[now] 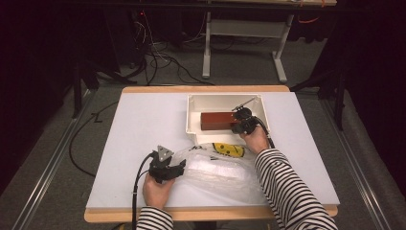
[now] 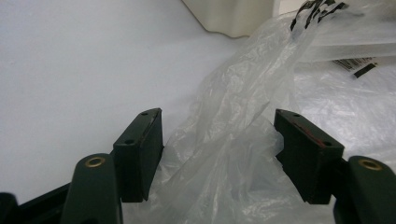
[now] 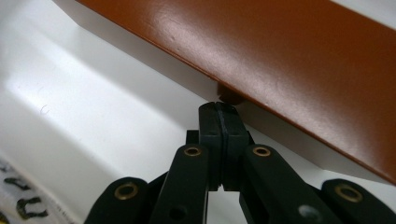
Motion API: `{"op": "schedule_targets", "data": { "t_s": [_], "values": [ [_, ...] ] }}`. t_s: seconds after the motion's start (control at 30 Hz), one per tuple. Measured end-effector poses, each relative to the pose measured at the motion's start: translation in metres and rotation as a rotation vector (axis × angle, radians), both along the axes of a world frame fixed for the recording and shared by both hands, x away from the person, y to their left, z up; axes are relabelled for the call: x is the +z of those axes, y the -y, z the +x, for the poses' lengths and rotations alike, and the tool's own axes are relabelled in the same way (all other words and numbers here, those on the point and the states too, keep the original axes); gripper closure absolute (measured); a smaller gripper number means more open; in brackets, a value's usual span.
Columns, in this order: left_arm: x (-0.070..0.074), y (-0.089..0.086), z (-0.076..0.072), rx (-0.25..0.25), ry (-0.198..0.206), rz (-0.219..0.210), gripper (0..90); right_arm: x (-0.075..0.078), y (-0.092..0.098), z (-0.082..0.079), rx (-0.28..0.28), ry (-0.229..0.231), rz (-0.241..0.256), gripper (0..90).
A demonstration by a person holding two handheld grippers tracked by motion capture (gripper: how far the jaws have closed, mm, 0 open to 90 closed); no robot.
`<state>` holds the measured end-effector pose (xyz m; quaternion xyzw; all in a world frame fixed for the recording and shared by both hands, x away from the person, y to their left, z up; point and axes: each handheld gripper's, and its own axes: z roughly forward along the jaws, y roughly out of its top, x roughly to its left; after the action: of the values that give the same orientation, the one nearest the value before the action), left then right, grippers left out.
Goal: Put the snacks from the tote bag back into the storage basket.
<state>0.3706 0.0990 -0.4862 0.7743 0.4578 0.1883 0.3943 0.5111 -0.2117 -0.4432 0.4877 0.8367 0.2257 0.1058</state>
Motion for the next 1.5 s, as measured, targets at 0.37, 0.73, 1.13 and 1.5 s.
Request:
{"op": "schedule_targets", "data": {
  "t_s": [0.37,0.73,1.13,1.5],
  "values": [
    [0.0,0.001,0.0,0.002,-0.001,0.005,34.5,-0.006,-0.005,0.008,-0.029,0.001,0.013,90.0],
    [0.0,0.0,0.0,-0.002,-0.004,0.001,34.5,-0.001,-0.006,0.002,0.0,0.032,0.022,88.2],
    [0.0,0.001,0.0,-0.003,-0.004,0.004,34.7,0.011,0.006,-0.021,0.043,0.082,0.059,83.5],
    [0.0,0.001,0.0,-0.004,-0.004,0.002,34.6,0.016,0.014,-0.036,0.071,0.099,0.079,74.6]
  ]
}}
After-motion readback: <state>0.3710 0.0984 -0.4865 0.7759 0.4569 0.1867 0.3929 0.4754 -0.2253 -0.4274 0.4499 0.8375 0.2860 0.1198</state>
